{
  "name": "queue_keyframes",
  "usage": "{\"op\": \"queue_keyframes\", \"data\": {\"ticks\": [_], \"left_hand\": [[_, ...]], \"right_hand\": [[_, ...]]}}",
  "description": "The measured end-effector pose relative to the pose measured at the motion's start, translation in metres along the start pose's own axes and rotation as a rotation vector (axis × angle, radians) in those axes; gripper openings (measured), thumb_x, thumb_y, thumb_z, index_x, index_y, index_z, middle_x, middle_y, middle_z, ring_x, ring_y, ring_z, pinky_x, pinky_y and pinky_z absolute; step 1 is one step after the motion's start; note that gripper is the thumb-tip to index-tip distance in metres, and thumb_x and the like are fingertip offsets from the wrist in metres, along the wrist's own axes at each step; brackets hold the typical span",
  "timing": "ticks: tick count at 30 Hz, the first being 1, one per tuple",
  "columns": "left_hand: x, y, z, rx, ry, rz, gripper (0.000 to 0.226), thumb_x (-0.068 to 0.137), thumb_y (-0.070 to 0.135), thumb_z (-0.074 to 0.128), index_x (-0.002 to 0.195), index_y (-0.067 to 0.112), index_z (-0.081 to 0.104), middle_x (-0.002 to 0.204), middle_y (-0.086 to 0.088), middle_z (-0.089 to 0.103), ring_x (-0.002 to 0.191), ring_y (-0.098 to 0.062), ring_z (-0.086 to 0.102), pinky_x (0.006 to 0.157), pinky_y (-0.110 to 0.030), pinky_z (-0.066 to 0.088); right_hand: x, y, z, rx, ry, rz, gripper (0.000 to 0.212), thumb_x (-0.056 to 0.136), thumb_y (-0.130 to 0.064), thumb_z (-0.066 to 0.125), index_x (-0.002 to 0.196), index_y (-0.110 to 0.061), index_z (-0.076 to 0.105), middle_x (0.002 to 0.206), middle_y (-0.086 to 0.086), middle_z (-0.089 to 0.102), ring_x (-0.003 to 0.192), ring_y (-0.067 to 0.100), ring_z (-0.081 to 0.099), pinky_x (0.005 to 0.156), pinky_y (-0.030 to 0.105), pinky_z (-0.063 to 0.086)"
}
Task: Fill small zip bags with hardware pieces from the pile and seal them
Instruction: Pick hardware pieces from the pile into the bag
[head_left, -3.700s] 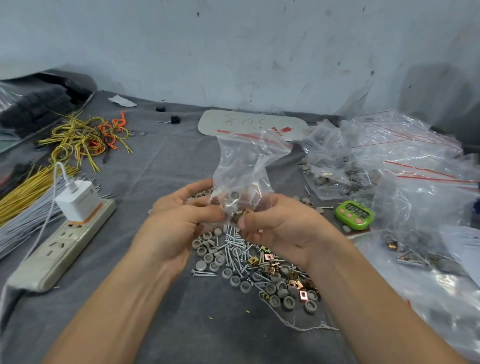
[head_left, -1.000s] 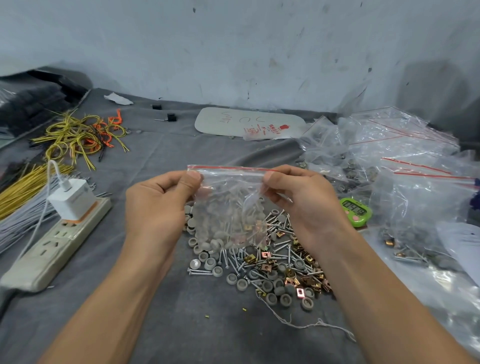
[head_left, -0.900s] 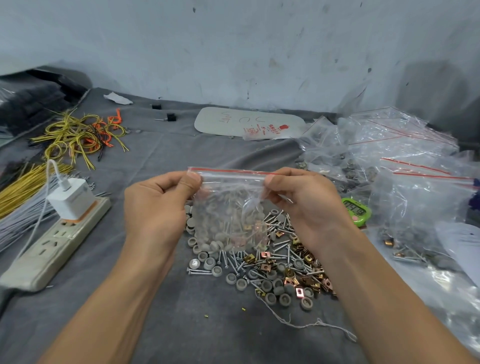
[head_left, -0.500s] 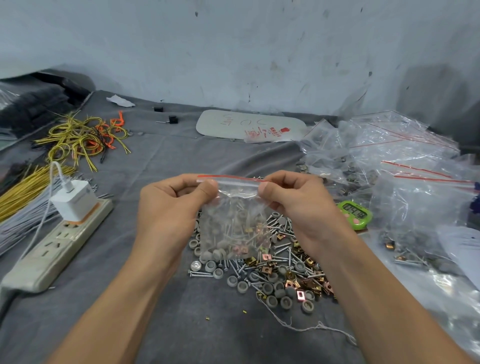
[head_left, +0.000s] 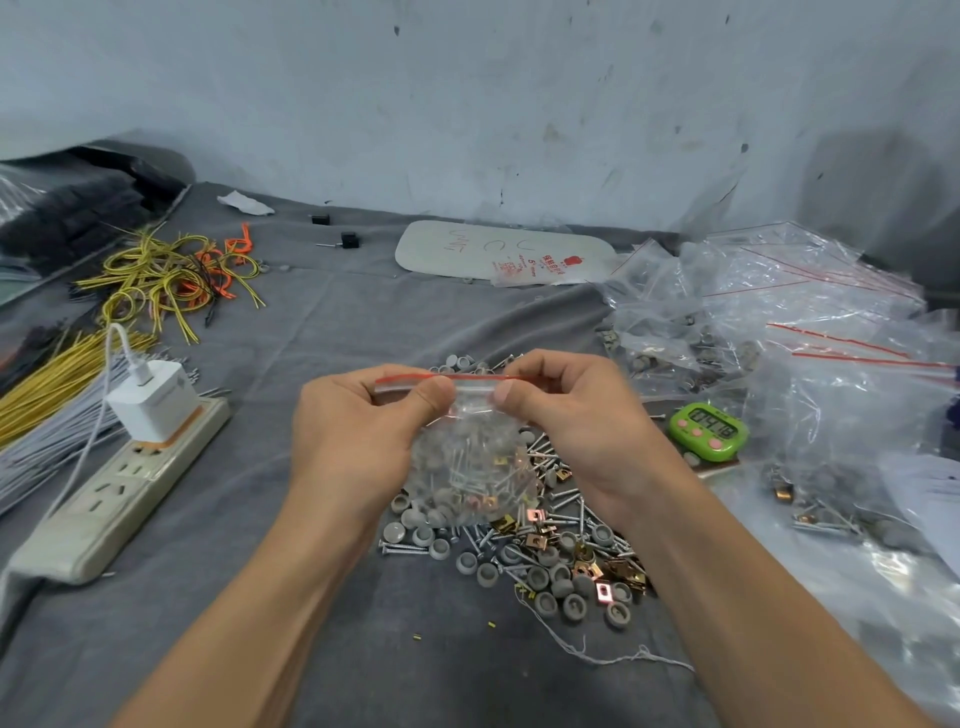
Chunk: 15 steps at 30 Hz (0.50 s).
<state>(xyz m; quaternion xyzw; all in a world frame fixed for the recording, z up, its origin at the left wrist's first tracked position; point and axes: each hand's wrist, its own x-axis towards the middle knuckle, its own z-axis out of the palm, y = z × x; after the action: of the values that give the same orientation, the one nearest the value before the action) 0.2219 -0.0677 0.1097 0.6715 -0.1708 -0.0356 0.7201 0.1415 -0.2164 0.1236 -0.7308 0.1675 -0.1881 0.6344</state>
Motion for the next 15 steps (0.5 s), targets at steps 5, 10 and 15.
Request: {"op": "queue_keyframes", "data": {"ticks": [5, 10, 15], "left_hand": [[-0.0029, 0.0010, 0.0001, -0.059, -0.116, 0.000, 0.015, 0.066, 0.025, 0.087, 0.078, 0.018, 0.082, 0.075, -0.004, 0.077, 0.068, -0.012, 0.073, 0.063, -0.018, 0.053], [-0.0042, 0.0004, 0.0013, -0.019, -0.141, -0.006, 0.010, 0.072, 0.012, 0.088, 0.079, 0.015, 0.081, 0.076, -0.007, 0.078, 0.070, -0.018, 0.076, 0.065, -0.019, 0.055], [-0.0025, 0.0041, 0.0009, -0.040, -0.093, 0.014, 0.007, 0.070, 0.019, 0.086, 0.073, 0.022, 0.081, 0.071, -0.005, 0.076, 0.065, -0.013, 0.073, 0.062, -0.016, 0.053]], "right_hand": [[-0.0033, -0.0009, 0.0040, -0.004, -0.030, -0.029, 0.012, 0.083, -0.011, 0.082, 0.078, -0.021, 0.078, 0.078, -0.004, 0.076, 0.076, 0.008, 0.067, 0.076, 0.027, 0.051], [-0.0049, 0.0004, 0.0078, 0.000, -0.023, -0.039, 0.009, 0.081, -0.006, 0.083, 0.079, -0.014, 0.078, 0.084, 0.009, 0.078, 0.082, 0.017, 0.071, 0.087, 0.038, 0.058], [-0.0044, -0.0042, 0.0014, 0.010, -0.005, -0.016, 0.013, 0.080, -0.008, 0.084, 0.076, -0.019, 0.080, 0.078, 0.002, 0.077, 0.076, 0.014, 0.069, 0.079, 0.033, 0.056]]}}
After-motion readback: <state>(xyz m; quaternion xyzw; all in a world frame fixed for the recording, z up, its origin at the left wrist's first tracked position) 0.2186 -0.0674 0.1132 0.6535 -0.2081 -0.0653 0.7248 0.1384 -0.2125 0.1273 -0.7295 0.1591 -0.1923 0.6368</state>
